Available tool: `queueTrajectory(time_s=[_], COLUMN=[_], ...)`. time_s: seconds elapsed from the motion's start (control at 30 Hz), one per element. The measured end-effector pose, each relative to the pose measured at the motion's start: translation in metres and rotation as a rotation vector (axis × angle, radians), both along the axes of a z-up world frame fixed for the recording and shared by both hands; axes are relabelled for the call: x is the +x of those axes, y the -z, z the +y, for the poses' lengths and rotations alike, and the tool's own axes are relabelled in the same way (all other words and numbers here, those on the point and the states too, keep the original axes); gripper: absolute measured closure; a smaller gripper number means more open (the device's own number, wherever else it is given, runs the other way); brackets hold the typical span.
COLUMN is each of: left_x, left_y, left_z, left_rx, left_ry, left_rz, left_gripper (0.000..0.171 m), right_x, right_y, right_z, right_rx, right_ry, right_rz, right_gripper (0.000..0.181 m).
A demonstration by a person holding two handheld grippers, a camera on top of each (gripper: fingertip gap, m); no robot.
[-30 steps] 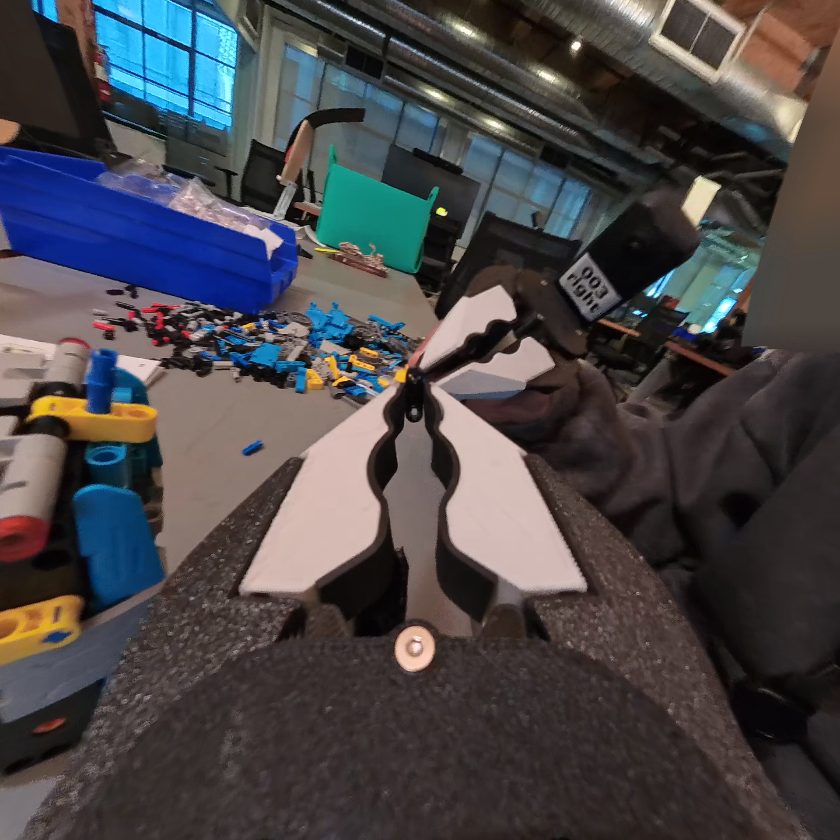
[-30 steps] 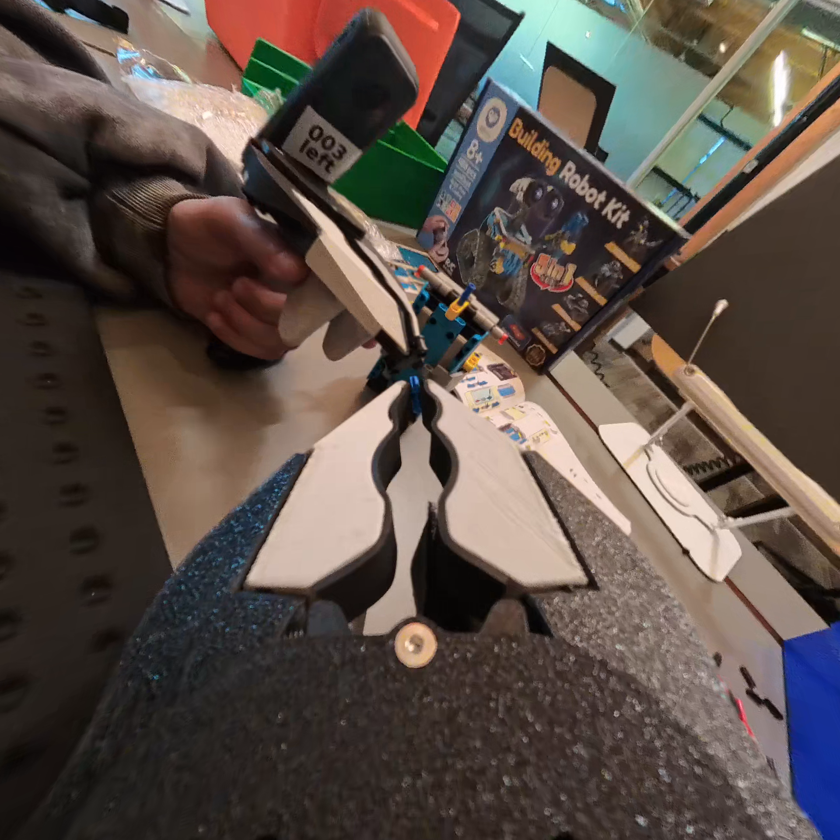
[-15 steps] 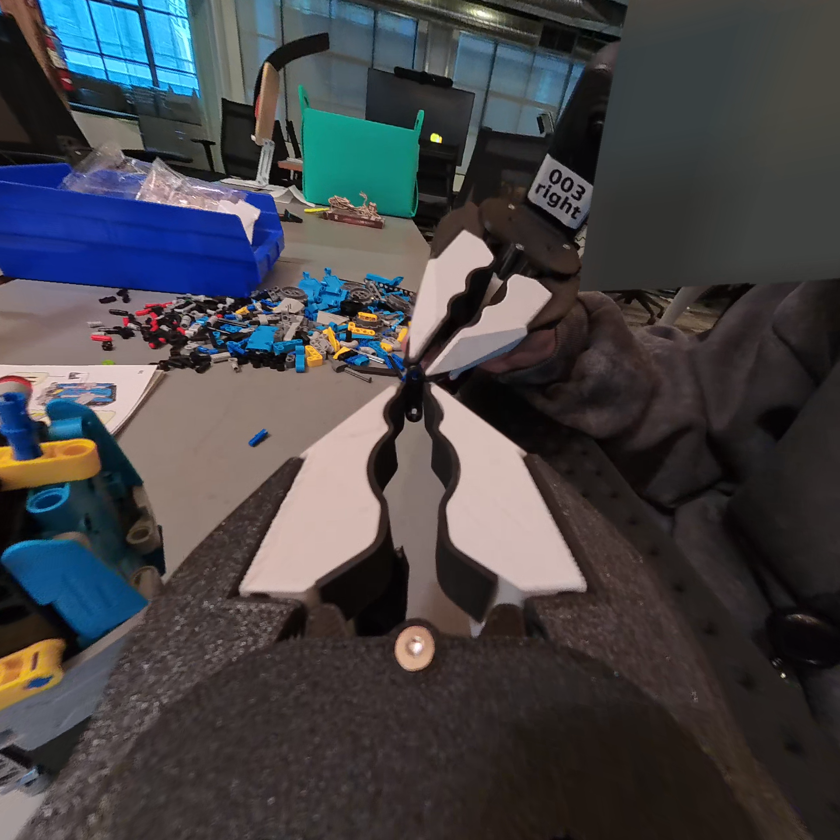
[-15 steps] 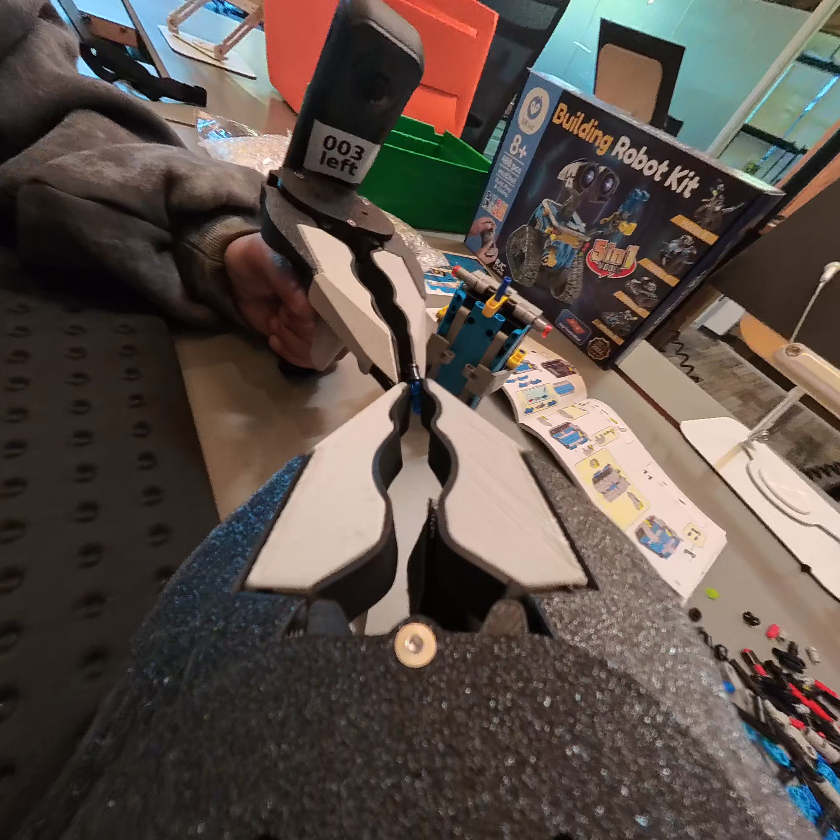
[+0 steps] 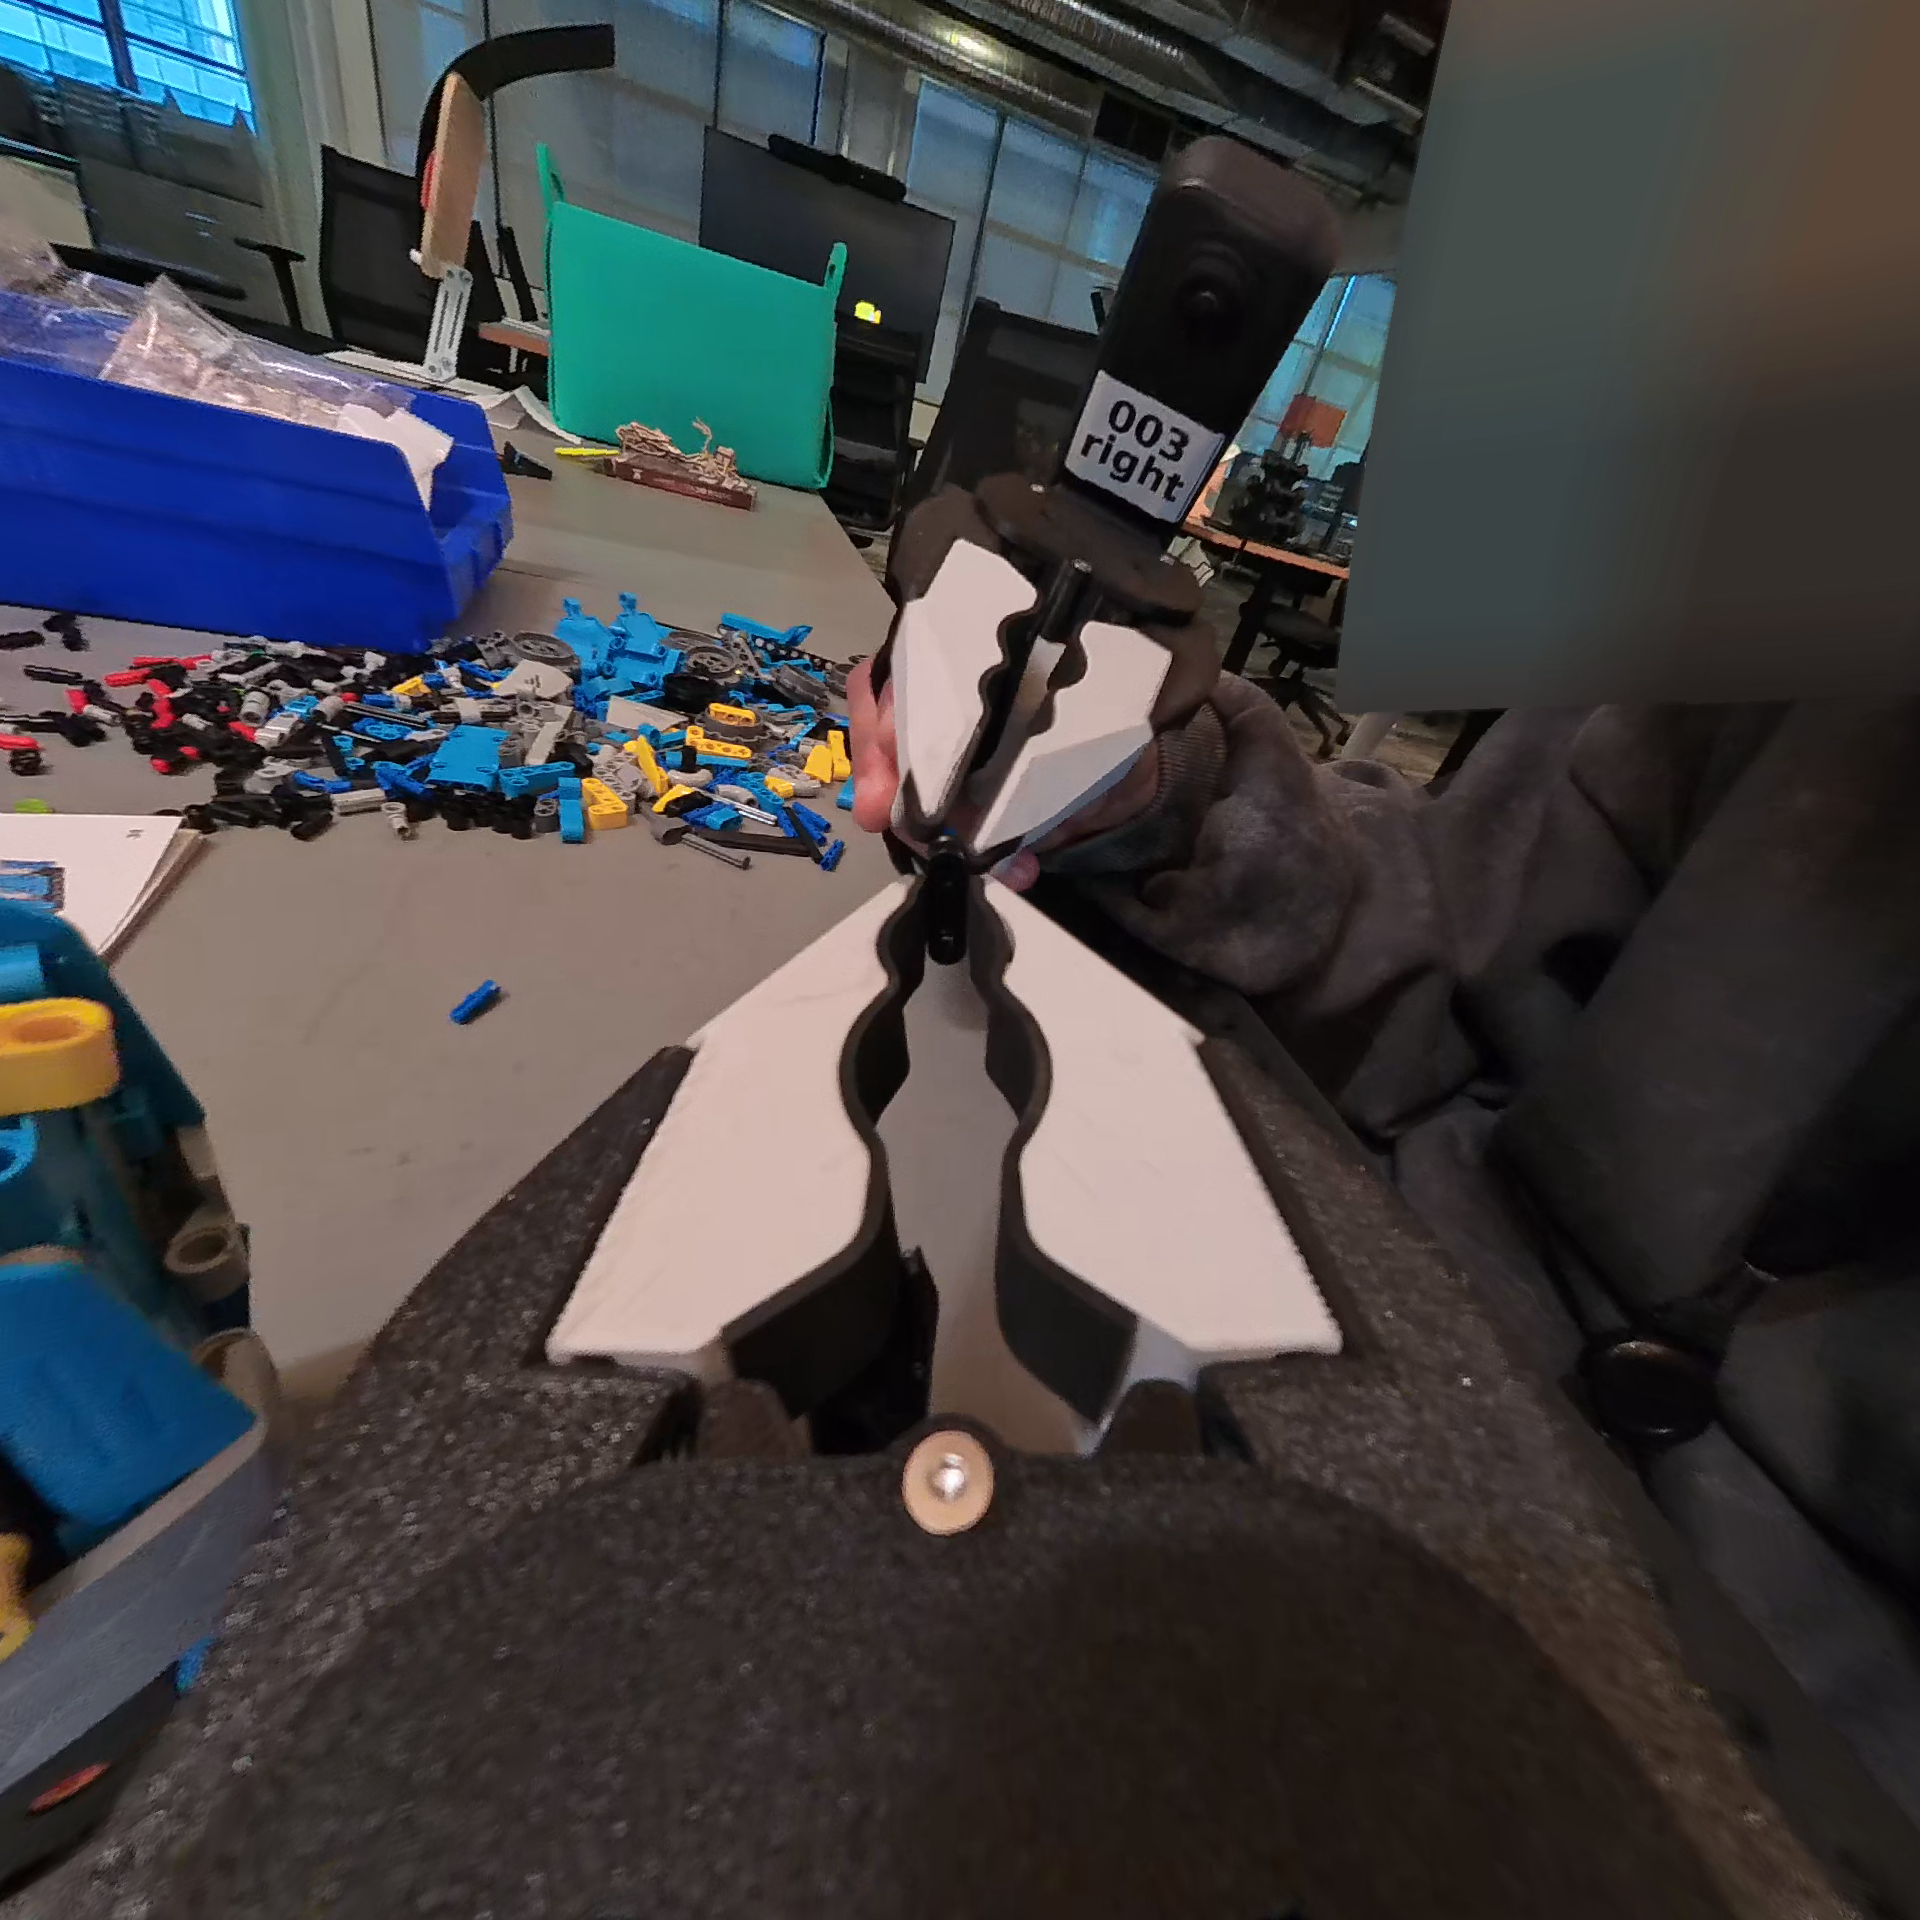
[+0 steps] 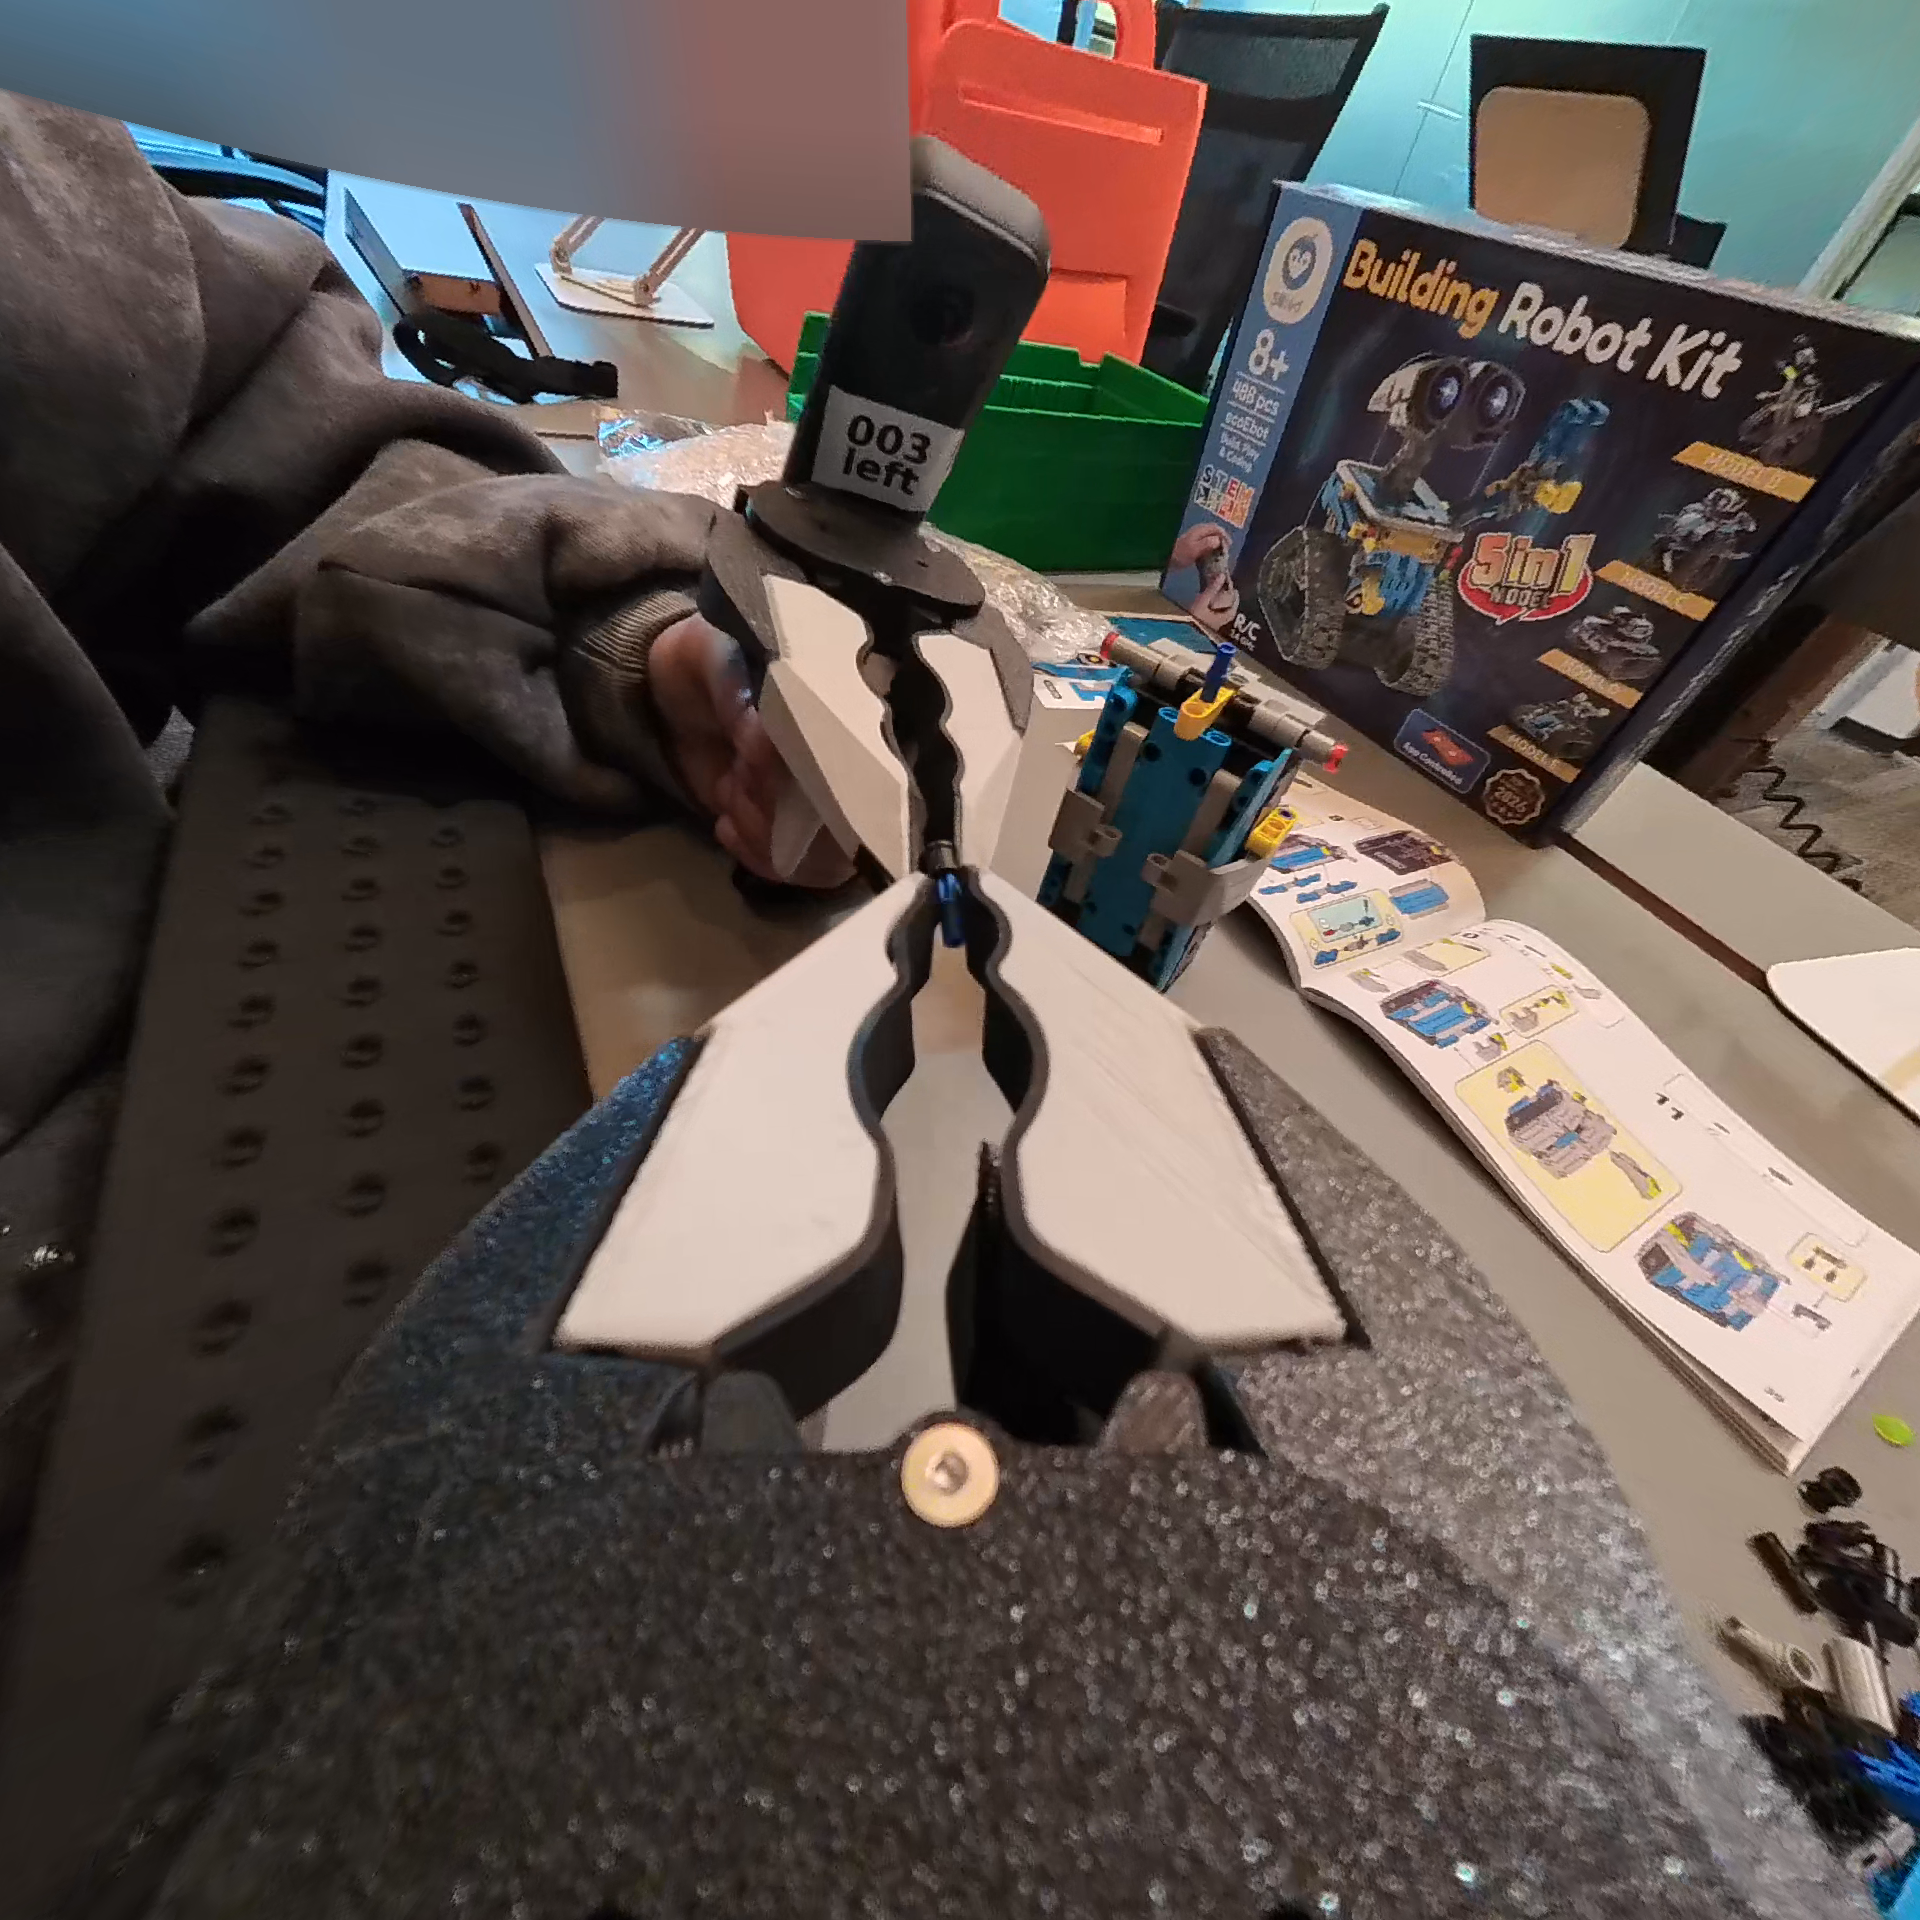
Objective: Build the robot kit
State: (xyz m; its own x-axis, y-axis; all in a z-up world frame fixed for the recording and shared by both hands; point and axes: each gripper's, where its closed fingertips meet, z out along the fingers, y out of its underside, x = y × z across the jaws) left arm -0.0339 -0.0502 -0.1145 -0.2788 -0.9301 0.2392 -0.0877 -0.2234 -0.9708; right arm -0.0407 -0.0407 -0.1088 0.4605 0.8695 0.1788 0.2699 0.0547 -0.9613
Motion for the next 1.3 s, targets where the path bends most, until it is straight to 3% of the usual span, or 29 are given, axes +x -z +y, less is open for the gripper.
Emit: queueTrajectory(time_s=[0.5,0.83,1.3], left_x=[-0.002,-0.002,0.001], left_y=[-0.003,-0.003,0.026], left_z=[-0.002,-0.003,-0.008], left_rx=[-0.014,-0.008,0.261], left_ry=[0.016,0.024,-0.023], left_rz=[-0.023,-0.020,0.156], left_gripper=[0.165,0.165,0.166], right_x=[0.001,0.001,-0.003], right_y=[0.000,0.000,0.026], right_z=[-0.001,-0.004,-0.009], right_rx=[-0.031,-0.055,-0.170], right_ry=[-0.010,-0.038,-0.077], right_rz=[0.025,0.033,-0.067], right_gripper=[0.169,0.176,0.177])
